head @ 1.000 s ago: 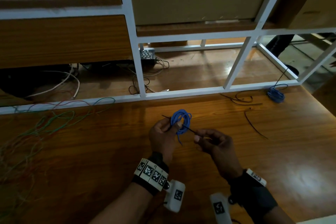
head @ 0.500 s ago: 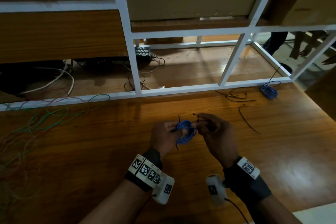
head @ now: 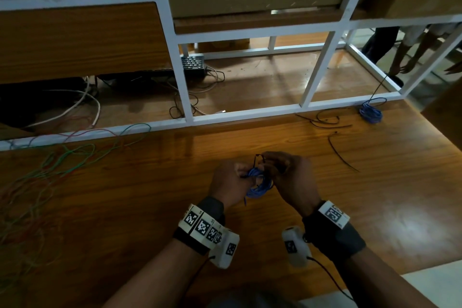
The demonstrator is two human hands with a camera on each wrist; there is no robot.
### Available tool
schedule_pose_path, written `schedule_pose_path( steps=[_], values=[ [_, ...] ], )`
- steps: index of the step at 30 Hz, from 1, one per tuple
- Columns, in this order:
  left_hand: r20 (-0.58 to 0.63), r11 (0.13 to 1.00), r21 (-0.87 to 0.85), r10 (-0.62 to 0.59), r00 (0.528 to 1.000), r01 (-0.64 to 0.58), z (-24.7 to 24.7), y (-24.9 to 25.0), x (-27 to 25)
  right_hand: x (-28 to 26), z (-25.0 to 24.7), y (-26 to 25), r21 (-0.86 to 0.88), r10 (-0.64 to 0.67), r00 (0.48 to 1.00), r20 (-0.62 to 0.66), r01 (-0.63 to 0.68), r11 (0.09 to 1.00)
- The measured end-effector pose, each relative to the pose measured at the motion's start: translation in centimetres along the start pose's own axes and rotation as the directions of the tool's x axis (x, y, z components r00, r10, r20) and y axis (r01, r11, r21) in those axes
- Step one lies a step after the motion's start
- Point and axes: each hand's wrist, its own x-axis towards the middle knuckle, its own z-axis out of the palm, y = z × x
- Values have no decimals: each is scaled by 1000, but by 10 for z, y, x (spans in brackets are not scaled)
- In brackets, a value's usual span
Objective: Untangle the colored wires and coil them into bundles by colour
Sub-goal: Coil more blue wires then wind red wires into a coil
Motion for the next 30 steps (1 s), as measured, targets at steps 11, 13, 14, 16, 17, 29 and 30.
schedule_pose_path(
  steps=[11,13,14,16,17,29,30],
  values=[
    [-5,992,122,34,999,-33,-3,2,-3,-6,-1,-4,-5,-92,995,-37,92,996],
    [-18,990,140,24,1000,-22,-3,2,-4,-6,-1,-3,-6,-91,995,-38,90,996],
    [-18,988,152,29,999,-26,-3,2,-4,-6,0,-2,-4,-87,995,-39,87,996],
    [-11,986,160,44,999,-42,-3,2,-4,-6,0,0,-1,-84,996,-37,84,997],
    [-12,986,160,47,999,-45,-3,2,-4,-6,0,1,-3,-82,996,-35,82,997],
    [-21,985,165,55,998,-51,0,3,-6,-7,-2,6,19,-31,999,-32,31,999],
    [-22,985,163,58,998,-54,0,4,-6,-7,-1,7,19,-31,999,-36,31,999]
  ],
)
